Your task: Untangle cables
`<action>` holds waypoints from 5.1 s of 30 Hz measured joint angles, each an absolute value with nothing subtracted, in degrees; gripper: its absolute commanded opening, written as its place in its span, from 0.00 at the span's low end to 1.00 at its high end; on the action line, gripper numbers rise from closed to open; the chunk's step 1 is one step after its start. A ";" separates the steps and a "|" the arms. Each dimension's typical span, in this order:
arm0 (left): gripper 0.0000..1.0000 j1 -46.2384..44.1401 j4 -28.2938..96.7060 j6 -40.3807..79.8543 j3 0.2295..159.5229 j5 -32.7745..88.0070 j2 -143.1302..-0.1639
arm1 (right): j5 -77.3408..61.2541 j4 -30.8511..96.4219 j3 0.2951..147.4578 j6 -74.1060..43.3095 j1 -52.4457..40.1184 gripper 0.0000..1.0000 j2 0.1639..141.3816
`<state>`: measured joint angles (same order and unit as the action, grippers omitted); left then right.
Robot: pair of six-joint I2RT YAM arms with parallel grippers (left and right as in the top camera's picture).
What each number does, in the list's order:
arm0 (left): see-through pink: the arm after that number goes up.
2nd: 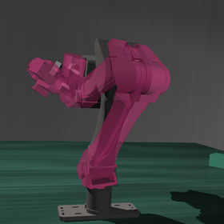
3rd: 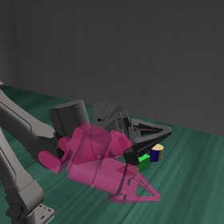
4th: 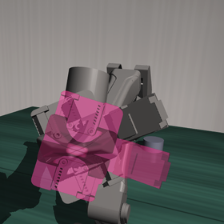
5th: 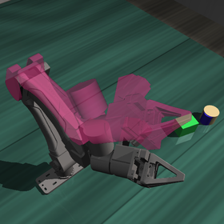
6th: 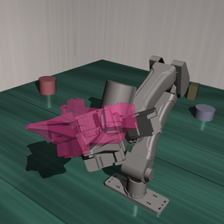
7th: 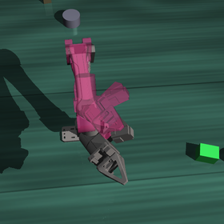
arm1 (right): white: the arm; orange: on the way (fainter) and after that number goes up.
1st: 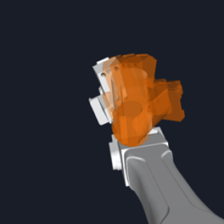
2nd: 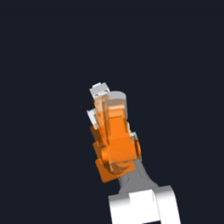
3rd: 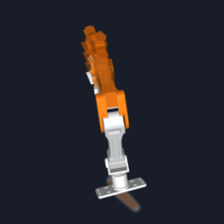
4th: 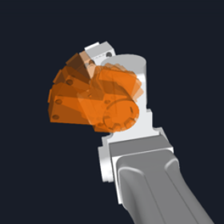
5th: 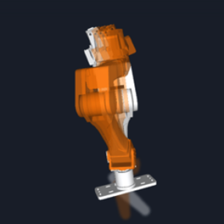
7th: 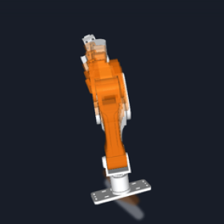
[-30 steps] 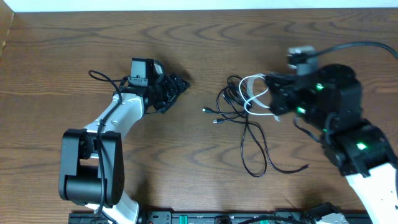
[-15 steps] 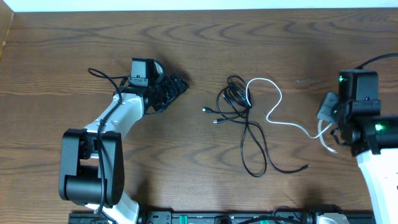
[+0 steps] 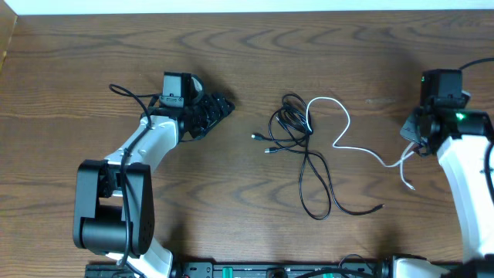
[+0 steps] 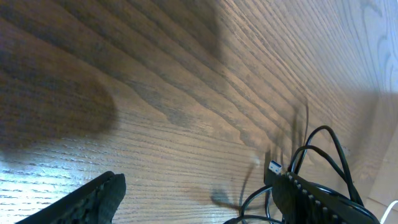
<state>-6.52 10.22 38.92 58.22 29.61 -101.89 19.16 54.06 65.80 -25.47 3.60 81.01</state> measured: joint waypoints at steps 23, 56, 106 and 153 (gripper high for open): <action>0.80 -6.52 10.22 38.87 58.22 29.61 -101.89 | -13.08 45.69 65.80 -11.66 3.57 0.57 98.04; 0.81 -6.52 10.22 38.74 58.22 29.61 -101.89 | -25.43 27.16 69.49 -6.79 1.63 0.99 99.68; 0.81 -6.52 10.28 38.74 58.22 29.61 -101.89 | -3.29 28.51 69.60 -32.60 -23.68 0.01 98.43; 0.81 -6.52 9.98 38.74 58.22 29.61 -101.89 | -6.52 36.36 70.28 -23.88 -23.49 0.66 72.79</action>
